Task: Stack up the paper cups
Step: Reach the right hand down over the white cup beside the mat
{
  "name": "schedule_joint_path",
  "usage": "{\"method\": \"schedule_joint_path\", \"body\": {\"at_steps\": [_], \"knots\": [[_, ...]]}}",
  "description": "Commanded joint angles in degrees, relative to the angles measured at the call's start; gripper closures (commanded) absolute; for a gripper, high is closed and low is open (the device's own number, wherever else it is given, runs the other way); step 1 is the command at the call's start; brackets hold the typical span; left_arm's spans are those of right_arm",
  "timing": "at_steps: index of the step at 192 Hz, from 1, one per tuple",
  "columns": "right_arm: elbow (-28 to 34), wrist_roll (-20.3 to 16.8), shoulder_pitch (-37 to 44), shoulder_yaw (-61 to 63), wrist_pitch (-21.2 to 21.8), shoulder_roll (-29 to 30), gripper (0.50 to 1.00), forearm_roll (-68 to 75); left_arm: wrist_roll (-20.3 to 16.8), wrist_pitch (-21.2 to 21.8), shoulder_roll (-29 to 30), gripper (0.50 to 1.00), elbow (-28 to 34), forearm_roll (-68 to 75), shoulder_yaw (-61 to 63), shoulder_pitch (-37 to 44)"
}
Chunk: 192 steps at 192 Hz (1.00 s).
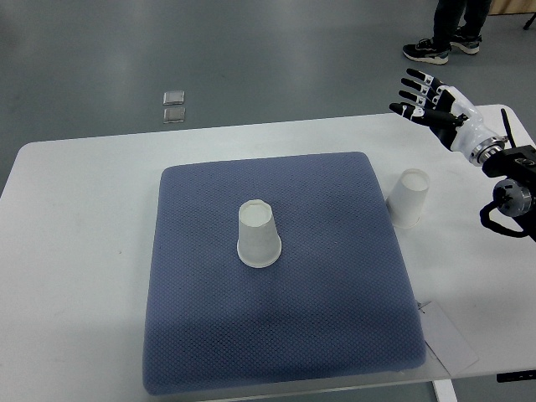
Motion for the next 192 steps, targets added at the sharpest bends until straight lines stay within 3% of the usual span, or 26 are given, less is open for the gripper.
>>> {"method": "schedule_joint_path", "body": {"at_steps": [1,18,43,84,104,192], "knots": [[1.62,0.87,0.23,-0.14,2.53,-3.78,0.597,-8.22,0.0,0.0,0.0,0.5,0.0,0.0,0.0,0.0],[3.64,3.95,1.73,-2.07,5.08,-7.12,0.597,-18.24,0.0,0.0,0.0,0.5,0.0,0.0,0.0,0.0],[8.39,7.91,4.8,-7.87,5.61,-13.27,0.597,-26.16,0.0,0.0,0.0,0.5,0.0,0.0,0.0,0.0],[13.23,7.64,8.41,-10.86,5.69,-17.67,0.597,-27.65,0.0,0.0,0.0,0.5,0.0,0.0,0.0,0.0],[14.63,7.91,10.87,-12.27,6.4,-19.78,0.597,-35.2,0.0,0.0,0.0,0.5,0.0,0.0,0.0,0.0],[16.39,8.61,11.48,-12.53,3.85,-18.72,0.601,-64.56,0.0,0.0,0.0,0.5,0.0,0.0,0.0,0.0]]}}
